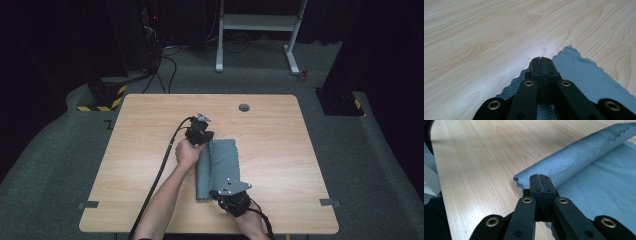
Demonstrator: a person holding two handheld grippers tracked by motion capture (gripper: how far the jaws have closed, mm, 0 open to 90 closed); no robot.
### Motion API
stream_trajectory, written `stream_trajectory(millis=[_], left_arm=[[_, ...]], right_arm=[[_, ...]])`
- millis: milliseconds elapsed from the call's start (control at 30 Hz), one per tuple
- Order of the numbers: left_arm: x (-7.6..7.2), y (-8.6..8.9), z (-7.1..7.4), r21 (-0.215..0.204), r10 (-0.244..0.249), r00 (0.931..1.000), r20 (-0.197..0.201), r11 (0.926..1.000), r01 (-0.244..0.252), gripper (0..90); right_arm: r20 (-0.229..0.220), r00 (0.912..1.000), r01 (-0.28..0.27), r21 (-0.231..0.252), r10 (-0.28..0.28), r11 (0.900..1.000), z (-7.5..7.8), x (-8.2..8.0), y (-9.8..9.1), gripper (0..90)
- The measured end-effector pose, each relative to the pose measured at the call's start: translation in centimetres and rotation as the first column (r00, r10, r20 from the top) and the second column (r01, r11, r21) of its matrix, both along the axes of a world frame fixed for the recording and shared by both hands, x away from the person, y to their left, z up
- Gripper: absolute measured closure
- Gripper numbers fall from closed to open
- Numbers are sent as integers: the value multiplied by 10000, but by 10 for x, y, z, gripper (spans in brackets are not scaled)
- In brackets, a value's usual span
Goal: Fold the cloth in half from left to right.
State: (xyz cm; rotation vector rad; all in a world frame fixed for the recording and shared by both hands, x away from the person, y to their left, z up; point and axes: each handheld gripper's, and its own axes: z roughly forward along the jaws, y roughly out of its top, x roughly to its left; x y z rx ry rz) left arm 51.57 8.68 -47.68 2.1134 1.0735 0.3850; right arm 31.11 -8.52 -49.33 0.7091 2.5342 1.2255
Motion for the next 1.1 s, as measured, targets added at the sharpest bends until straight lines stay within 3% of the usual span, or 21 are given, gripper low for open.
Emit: stream_trajectory(millis=[67,133,367,433,567,700,933,1100], left_arm=[[1,-3,-4,386,-72,10000,3,9992,72,900],[2,-4,-8,25,34,9998,-197,10000,-33,900],[2,-16,-9,-394,-30,10000,-73,9992,27,900],[4,-18,-12,-214,5,10000,-85,9998,-7,900],[5,-24,-16,-290,44,9998,-177,9996,-50,899],[4,-34,-14,-385,-55,10000,-61,9992,53,900],[6,-48,-14,-193,-225,9997,-6,9996,225,899],[7,-57,-19,-76,-357,9994,-30,9993,357,899]], right_arm=[[61,9999,128,-87,-127,9999,-2,-2,-6,900],[14,9996,292,-47,-291,9996,-4,-2,-11,900],[48,9983,585,-178,-584,9981,-7,-3,-25,900],[160,9975,688,-308,-683,9972,-7,-4,-28,900],[156,9944,1047,-299,-1043,9941,-8,-4,-40,900],[127,9932,1163,-275,-1160,9928,-12,-6,-47,900],[34,9896,1441,-97,-1441,9895,-14,-7,-58,900],[-31,9882,1530,-256,-1531,9879,-19,-6,-63,900]])
